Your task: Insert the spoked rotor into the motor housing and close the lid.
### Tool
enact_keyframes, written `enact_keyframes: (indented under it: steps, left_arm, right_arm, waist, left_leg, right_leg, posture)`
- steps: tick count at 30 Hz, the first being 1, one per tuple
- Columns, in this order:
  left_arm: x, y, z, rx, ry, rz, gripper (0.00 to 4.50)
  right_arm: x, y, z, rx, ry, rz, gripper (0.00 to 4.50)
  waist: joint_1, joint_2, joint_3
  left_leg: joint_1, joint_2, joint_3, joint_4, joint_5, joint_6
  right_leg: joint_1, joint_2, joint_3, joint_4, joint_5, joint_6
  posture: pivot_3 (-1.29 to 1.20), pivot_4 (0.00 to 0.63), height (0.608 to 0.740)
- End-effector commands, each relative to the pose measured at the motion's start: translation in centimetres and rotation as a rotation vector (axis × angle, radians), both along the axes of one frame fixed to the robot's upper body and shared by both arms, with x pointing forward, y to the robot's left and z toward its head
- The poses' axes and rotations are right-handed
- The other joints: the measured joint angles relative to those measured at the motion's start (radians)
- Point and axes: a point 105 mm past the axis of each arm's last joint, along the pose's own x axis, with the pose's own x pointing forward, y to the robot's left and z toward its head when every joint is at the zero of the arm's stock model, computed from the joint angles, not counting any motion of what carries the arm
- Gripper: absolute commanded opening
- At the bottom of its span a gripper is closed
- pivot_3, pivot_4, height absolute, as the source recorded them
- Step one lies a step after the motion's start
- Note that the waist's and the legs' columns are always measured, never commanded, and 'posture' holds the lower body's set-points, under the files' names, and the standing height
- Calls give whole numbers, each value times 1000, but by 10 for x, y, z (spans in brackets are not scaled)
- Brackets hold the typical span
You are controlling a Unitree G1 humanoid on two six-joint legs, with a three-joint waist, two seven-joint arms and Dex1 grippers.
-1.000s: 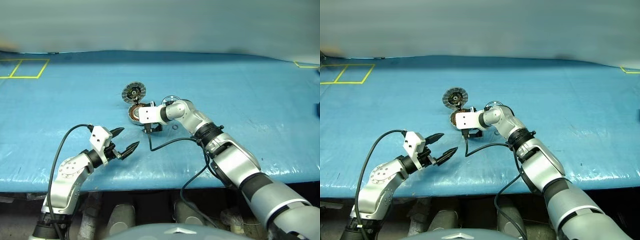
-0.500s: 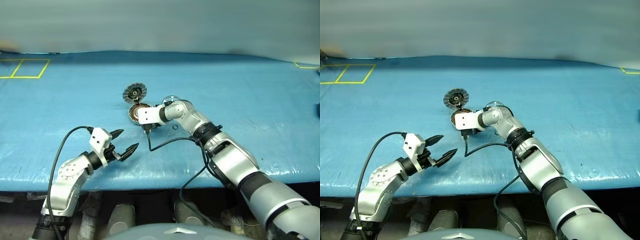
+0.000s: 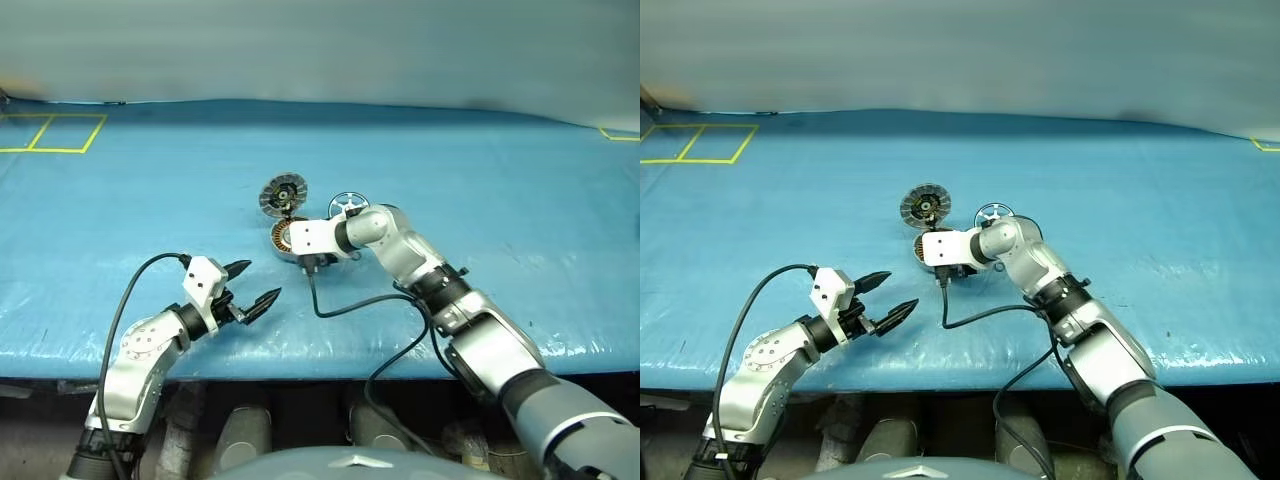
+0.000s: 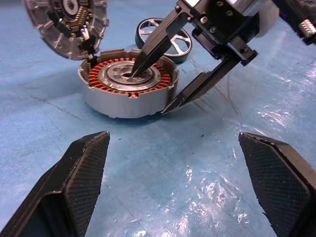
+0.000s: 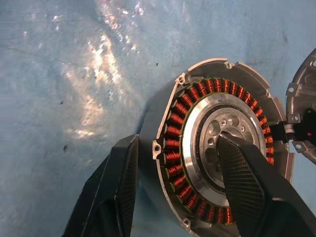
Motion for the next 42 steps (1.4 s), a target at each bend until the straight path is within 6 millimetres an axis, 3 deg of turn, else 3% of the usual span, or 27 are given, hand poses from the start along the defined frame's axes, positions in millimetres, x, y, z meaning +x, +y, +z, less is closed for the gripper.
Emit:
enact_keyframes:
  steps: [1,6,11,17,20,24,27,31,37,42]
  left_arm:
    - [0,-5,3,-8,-8,-23,4500]
    - [3,-11,3,-6,2,-61,4500]
    - [8,-17,3,1,7,-104,4500]
    - [11,-20,4,9,3,-127,4500]
    - [13,-20,5,9,1,-128,4500]
    - [13,-18,3,12,3,-125,4500]
    - [13,-19,3,12,4,-123,4500]
    - [13,-20,3,8,2,-123,4500]
    - [13,-20,3,3,6,-127,4500]
    - [11,-19,5,-1,2,-130,4500]
  right_arm:
    - [-27,-15,-6,-32,54,-18,2332]
    - [-51,-35,-21,-84,36,-142,2332]
    - [-67,-29,-26,-43,90,-233,2332]
    - [-68,-22,-30,-18,101,-266,2332]
    - [-65,-18,-26,14,80,-272,3066]
    - [-69,-17,-25,-10,74,-219,4395]
    - [-72,-17,-25,-28,72,-196,4455]
    - [-81,-17,-14,-14,81,-109,4455]
    - [-87,-17,16,153,105,-73,4455]
    - [-73,-40,47,408,78,-217,4455]
  waist:
    - [7,0,0]
    - [8,0,0]
    - [8,-1,-1]
    - [6,-2,-2]
    - [5,-2,-2]
    - [5,-2,-2]
    - [6,-2,-2]
    - [7,-2,-2]
    - [4,-2,0]
    - [9,-3,0]
  left_leg:
    - [0,0,0,0,0,0]
    - [1,0,0,1,0,0]
    - [2,0,1,2,1,-1]
    - [3,0,0,2,1,-2]
    - [3,1,0,2,1,-2]
    - [3,1,0,2,1,-2]
    - [2,1,0,1,1,-2]
    - [2,1,0,1,1,-1]
    - [0,1,0,1,0,-1]
    - [0,1,0,1,0,-1]
  right_leg:
    - [0,0,0,0,0,0]
    - [1,0,0,-1,-1,0]
    - [2,0,0,-1,-2,2]
    - [3,1,0,-1,-2,3]
    - [3,1,0,-1,-2,3]
    - [2,1,0,-1,-2,3]
    - [2,1,0,-1,-2,2]
    - [2,1,-1,-2,-1,0]
    - [1,1,-1,-2,-1,0]
    - [2,1,-1,-2,-1,0]
  posture:
    - [0,150,740]
    - [0,150,740]
    - [0,150,740]
    - [0,150,740]
    - [0,150,740]
    - [0,150,740]
    - [0,150,740]
    - [0,150,740]
    - [0,150,740]
    - [0,150,740]
